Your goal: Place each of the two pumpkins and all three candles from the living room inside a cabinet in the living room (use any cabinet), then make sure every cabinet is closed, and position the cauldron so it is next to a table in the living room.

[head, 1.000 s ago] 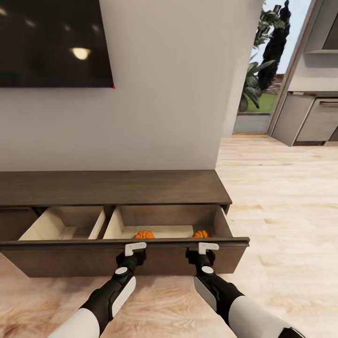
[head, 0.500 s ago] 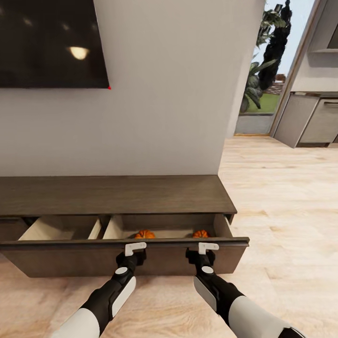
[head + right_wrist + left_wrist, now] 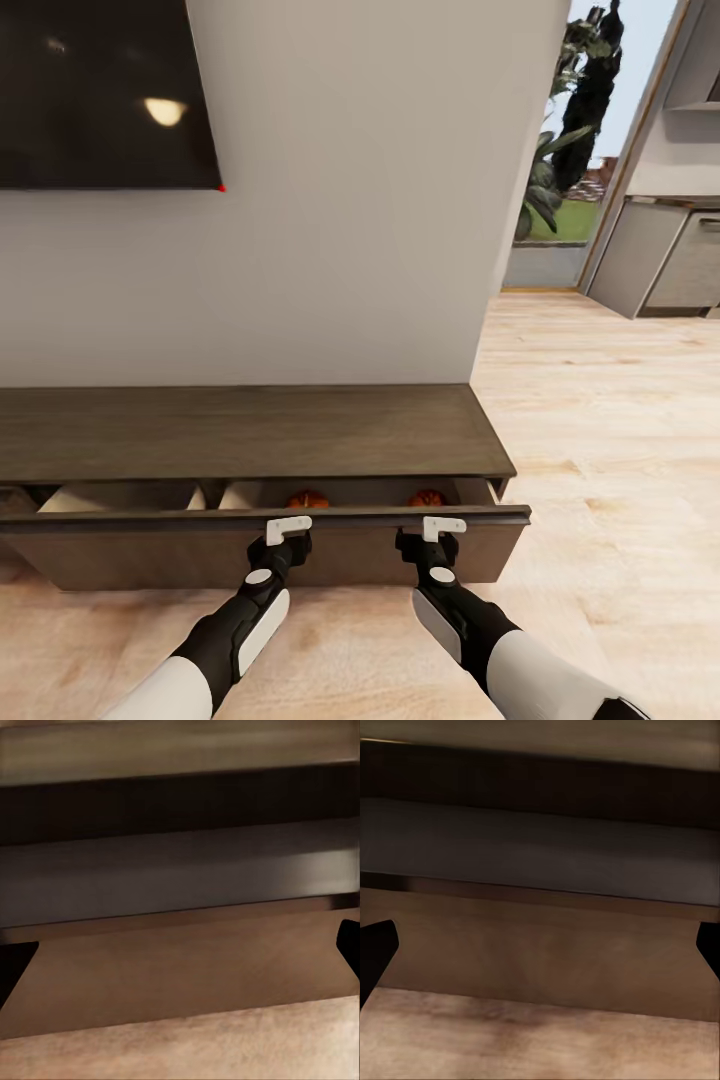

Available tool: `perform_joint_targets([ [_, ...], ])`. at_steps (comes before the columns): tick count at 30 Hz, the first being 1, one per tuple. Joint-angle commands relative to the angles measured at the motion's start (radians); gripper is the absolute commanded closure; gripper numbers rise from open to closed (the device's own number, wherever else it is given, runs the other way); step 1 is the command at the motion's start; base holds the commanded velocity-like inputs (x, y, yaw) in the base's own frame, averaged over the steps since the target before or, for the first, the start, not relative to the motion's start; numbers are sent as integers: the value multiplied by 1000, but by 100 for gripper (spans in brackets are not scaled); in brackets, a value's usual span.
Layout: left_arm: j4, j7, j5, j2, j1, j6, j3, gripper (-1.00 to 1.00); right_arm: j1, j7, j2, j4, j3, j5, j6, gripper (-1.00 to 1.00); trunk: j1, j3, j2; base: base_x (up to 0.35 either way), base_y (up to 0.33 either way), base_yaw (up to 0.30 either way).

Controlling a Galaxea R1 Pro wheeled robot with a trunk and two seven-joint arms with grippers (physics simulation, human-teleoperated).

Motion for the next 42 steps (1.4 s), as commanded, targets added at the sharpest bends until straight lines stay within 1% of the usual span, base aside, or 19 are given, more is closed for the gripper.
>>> perform_joint_targets([
  [1, -2, 8, 6, 1, -1, 4, -6, -100, -1, -6, -1, 0, 7, -8, -7, -100, 0, -1, 0, 179, 0, 0],
  [12, -2, 8, 5, 1, -1, 4, -6, -100, -1, -6, -1, 0, 7, -8, -7, -100, 0, -1, 0, 162, 0, 0],
  [22, -2, 8, 4, 2, -1, 4, -6, -100, -1, -6, -1, 0, 7, -8, -7, -100, 0, -1, 0, 35, 0, 0],
  [28, -2, 8, 4, 1, -1, 4, -6, -100, -1, -5, -1, 0, 7, -8, -7, -100, 0, -1, 0, 151, 0, 0],
  [38, -2, 8, 4, 2, -1, 4, -6, -100, -1, -5, -1, 0, 7, -8, -7, -100, 0, -1, 0, 61, 0, 0],
  [42, -2, 8, 4, 1, -1, 4, -6, -100, -1, -5, -1, 0, 7, -8, -7, -100, 0, -1, 0, -157, 0, 0],
])
